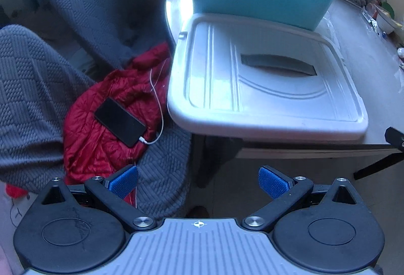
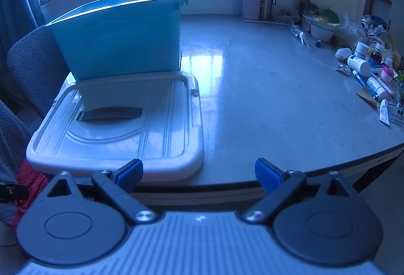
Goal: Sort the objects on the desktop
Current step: 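Move both tools back toward the white bin lid, then lower both tools onto the rim of the white bin lid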
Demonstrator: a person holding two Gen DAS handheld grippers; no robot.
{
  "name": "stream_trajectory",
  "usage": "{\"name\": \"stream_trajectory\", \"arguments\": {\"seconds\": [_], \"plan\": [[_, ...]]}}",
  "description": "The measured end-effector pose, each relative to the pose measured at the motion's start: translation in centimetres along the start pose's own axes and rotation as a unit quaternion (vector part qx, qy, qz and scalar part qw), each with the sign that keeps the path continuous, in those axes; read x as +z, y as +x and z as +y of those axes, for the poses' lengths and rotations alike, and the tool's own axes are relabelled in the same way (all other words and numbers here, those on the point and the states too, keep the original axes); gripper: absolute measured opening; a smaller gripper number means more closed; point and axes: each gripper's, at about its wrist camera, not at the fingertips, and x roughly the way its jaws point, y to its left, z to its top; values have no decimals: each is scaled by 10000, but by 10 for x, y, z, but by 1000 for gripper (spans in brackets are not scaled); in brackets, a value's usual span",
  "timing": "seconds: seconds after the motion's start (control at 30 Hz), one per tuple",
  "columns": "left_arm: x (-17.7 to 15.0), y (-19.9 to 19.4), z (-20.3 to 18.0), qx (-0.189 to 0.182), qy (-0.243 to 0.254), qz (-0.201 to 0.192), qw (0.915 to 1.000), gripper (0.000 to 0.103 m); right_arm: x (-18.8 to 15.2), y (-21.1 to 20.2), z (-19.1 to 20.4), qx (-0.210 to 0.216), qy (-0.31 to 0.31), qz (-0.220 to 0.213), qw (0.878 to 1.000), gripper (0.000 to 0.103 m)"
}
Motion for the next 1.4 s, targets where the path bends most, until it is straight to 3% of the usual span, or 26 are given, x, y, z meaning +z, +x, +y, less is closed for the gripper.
{"name": "stream_trajectory", "arguments": {"seconds": [0.3, 0.87, 1.3, 1.4], "plan": [[1, 2, 0, 64, -103, 29, 9999, 103, 6, 11, -2, 190, -22, 81, 9998, 96], [90, 69, 9, 124, -287, 351, 9989, 103, 52, 94, 1, 267, -79, 631, 9976, 96], [144, 113, 12, -239, -266, 655, 9972, 103, 76, 150, 0, 463, 222, 1472, 9878, 96], [152, 120, 18, -434, -366, 744, 9956, 103, 79, 156, 5, 523, 188, 1583, 9858, 100]]}}
